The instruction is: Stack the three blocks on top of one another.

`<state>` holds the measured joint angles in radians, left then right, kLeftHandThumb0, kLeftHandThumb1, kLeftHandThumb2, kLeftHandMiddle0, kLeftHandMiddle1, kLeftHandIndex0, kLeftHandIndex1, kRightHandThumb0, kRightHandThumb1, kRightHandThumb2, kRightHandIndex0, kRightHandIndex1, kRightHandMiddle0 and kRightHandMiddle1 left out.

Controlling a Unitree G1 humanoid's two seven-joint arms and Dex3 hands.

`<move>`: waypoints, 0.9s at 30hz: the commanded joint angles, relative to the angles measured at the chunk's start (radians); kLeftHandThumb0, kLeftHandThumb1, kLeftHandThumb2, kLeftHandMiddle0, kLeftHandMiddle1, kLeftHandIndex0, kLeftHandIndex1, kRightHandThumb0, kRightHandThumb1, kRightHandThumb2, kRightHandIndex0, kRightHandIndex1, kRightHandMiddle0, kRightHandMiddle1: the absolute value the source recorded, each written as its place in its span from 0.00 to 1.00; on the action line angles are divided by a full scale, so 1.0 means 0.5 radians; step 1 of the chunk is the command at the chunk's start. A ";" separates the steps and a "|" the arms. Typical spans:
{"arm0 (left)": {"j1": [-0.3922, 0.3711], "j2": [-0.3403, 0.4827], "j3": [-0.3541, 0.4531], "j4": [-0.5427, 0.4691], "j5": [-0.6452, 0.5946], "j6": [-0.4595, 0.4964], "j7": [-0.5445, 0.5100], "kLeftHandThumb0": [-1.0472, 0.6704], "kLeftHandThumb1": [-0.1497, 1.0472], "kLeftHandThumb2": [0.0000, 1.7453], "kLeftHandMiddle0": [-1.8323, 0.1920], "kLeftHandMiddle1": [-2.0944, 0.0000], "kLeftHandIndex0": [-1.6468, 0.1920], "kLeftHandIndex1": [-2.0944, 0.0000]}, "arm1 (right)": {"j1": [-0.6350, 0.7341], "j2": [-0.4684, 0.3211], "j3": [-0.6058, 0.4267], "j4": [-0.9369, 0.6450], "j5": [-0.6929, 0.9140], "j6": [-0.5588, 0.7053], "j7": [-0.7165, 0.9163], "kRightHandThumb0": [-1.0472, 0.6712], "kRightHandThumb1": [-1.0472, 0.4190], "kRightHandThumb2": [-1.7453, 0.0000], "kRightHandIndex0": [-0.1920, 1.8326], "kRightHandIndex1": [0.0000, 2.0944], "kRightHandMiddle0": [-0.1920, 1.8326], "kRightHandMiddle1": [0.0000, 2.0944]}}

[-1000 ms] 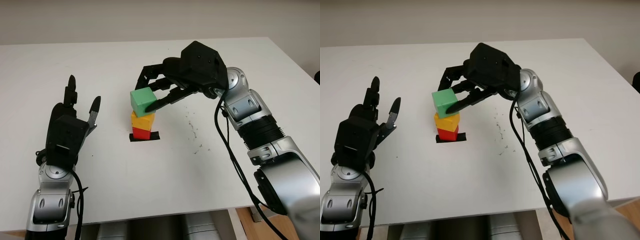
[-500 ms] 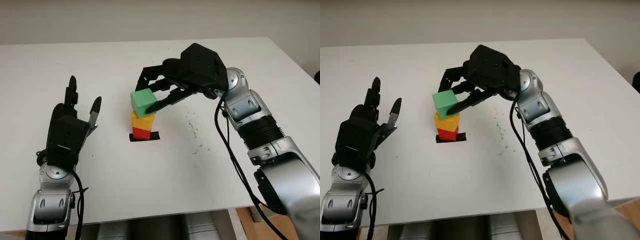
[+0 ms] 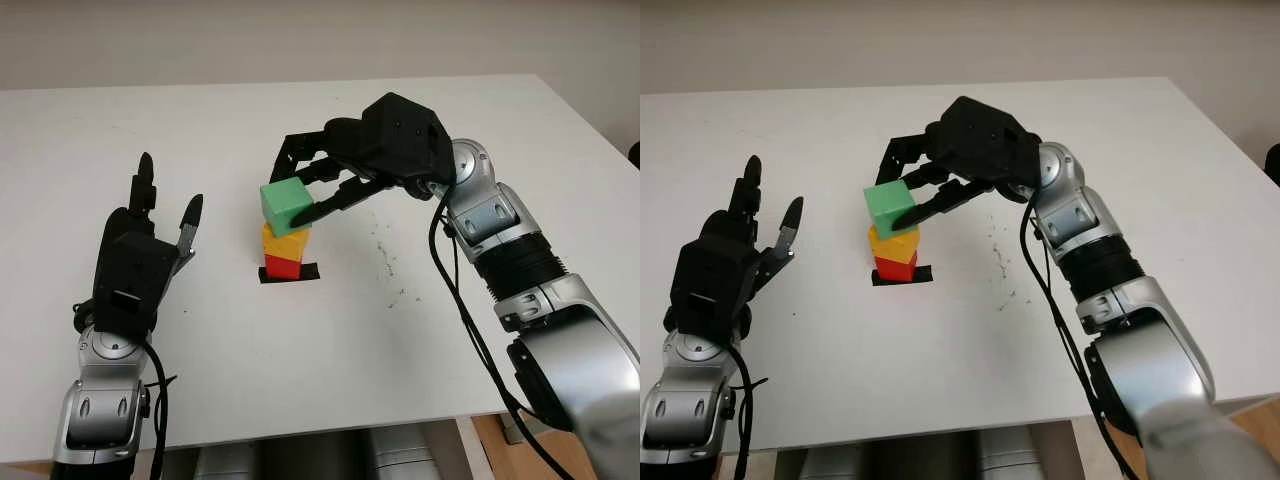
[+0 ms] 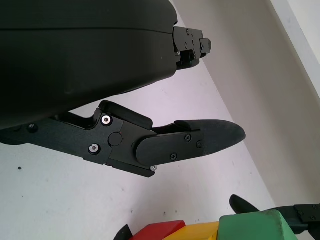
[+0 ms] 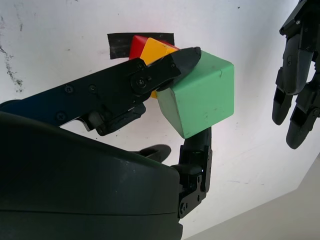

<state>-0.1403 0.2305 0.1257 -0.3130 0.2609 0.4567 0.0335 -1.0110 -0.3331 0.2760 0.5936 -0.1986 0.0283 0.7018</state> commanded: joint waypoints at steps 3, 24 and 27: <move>0.014 -0.001 0.002 -0.045 -0.010 -0.008 -0.004 0.20 1.00 0.30 0.97 0.98 0.94 0.97 | 0.004 0.004 -0.008 0.015 0.004 -0.034 0.006 0.28 0.06 0.97 0.19 0.01 0.18 0.50; 0.014 0.006 0.005 -0.036 -0.023 -0.008 -0.002 0.20 1.00 0.30 0.96 0.97 0.93 0.97 | -0.023 -0.038 -0.062 -0.041 0.137 0.115 0.215 0.19 0.11 0.97 0.07 0.01 0.07 0.20; 0.016 0.004 0.009 -0.039 -0.029 -0.006 -0.005 0.20 1.00 0.30 0.96 0.97 0.93 0.97 | -0.030 -0.064 -0.067 -0.075 0.164 0.103 0.297 0.16 0.11 0.97 0.03 0.01 0.02 0.10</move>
<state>-0.1375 0.2306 0.1259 -0.3131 0.2491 0.4568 0.0330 -1.0110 -0.3498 0.2571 0.5797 -0.1282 0.0811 0.8385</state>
